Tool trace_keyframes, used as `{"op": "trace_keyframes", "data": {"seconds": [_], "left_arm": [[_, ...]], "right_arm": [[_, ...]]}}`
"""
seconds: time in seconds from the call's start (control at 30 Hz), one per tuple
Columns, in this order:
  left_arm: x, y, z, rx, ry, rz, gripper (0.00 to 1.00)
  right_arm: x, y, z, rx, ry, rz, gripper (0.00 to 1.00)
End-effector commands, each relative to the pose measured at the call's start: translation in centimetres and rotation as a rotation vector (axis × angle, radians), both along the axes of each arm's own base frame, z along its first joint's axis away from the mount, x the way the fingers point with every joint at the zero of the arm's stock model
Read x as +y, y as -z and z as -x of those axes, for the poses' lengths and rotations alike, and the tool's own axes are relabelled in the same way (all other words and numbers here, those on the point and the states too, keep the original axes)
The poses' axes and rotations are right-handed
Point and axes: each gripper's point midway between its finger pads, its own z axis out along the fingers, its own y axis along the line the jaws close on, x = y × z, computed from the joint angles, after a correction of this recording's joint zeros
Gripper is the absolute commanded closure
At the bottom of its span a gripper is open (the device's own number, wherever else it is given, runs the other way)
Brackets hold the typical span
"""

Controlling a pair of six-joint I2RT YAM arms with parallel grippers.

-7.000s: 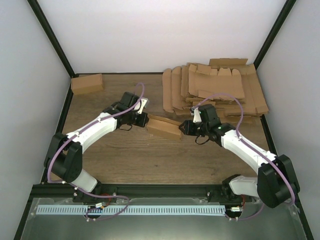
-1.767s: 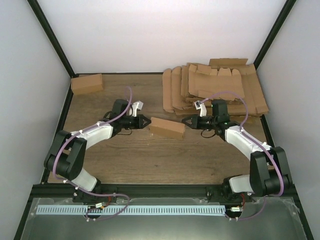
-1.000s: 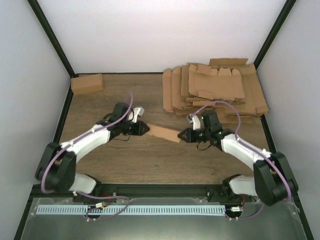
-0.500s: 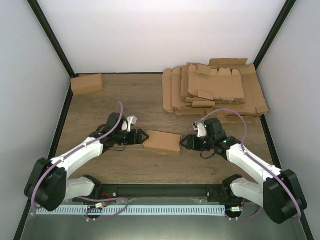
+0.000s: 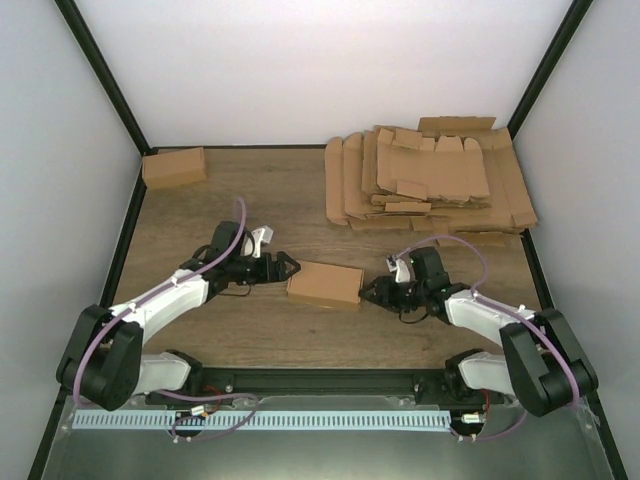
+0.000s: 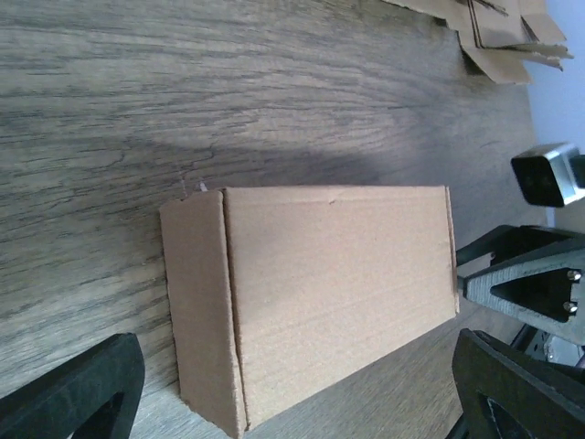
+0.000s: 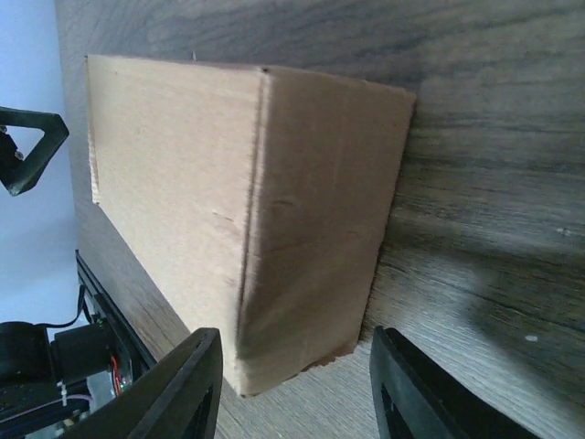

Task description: Fold the paper box

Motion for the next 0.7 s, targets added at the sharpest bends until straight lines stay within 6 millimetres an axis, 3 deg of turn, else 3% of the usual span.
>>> {"op": "trace_keyframes", "data": {"seconds": [0.0,0.17,0.33,0.43,0.67], "left_arm": [[0.0,-1.3,-0.6,-0.039,0.007,0.045,0.01],[0.4,-1.1,-0.6,-0.028,-0.004,0.055,0.0],[-0.1,0.0,0.4,0.015,0.03,0.096,0.0],[-1.3,-0.3,1.3,0.047,0.081,0.211,0.0],[-1.9,-0.3,1.3,0.054,0.108,0.261,0.0]], "right_arm": [[0.6,-0.4,-0.4,-0.003,-0.016,-0.096,0.54],[-0.3,1.8,0.6,0.063,-0.019,-0.101,0.64],[-1.3,2.0,0.8,0.047,0.004,-0.101,0.72],[-1.6,2.0,1.1,0.042,0.006,-0.099,0.81],[-1.8,2.1,1.4,0.032,0.003,-0.093,0.82]]}}
